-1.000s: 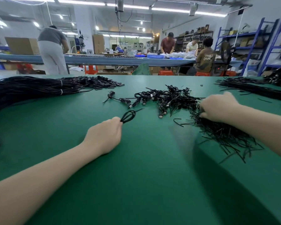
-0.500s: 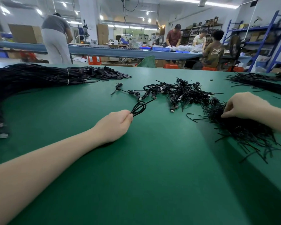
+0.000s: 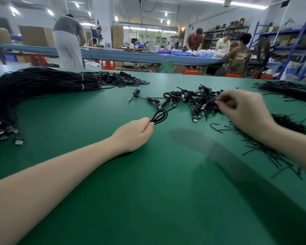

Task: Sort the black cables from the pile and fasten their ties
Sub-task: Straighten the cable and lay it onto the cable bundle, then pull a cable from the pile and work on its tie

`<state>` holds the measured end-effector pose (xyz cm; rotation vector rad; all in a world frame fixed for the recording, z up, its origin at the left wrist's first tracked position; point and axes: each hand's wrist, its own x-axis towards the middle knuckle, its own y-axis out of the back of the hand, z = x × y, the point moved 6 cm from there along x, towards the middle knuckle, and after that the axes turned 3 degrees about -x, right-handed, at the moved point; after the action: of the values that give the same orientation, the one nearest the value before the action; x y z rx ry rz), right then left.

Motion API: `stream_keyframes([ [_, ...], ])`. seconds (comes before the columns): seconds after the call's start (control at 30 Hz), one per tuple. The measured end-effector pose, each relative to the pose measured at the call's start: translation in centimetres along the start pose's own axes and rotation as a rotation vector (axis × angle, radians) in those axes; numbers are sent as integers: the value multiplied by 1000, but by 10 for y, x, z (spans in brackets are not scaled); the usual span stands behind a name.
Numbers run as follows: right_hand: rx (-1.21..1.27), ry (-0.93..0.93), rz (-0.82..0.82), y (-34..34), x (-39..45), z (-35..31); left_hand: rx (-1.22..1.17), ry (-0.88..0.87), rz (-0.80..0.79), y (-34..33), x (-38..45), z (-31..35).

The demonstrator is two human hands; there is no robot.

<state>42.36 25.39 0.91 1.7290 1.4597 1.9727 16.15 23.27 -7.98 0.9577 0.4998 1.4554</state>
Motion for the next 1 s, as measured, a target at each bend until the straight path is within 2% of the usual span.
stream_keyframes([
  [0.17, 394, 9, -38, -54, -5, -89, -58, 1, 36, 3, 0, -3],
  [0.3, 568, -91, 34, -83, -10, -109, -16, -6, 61, 3, 2, -5],
  [0.5, 668, -58, 113, -85, -18, -113, 126, -65, 62, -2, 1, -2],
  [0.77, 713, -82, 135, -81, -20, -111, 126, -81, 66, -2, -4, 3],
  [0.83, 658, -40, 126, -76, -22, -118, 169, -100, 98, -1, -6, 5],
  [0.9, 412, 99, 101, -63, -14, -128, 312, -157, 173, 3, -12, 13],
  [0.97, 143, 246, -67, -56, 2, -134, 544, -370, 289, 7, -19, 33],
  [1.0, 119, 245, -213, -55, 12, -130, 648, -483, 319, 6, -24, 43],
])
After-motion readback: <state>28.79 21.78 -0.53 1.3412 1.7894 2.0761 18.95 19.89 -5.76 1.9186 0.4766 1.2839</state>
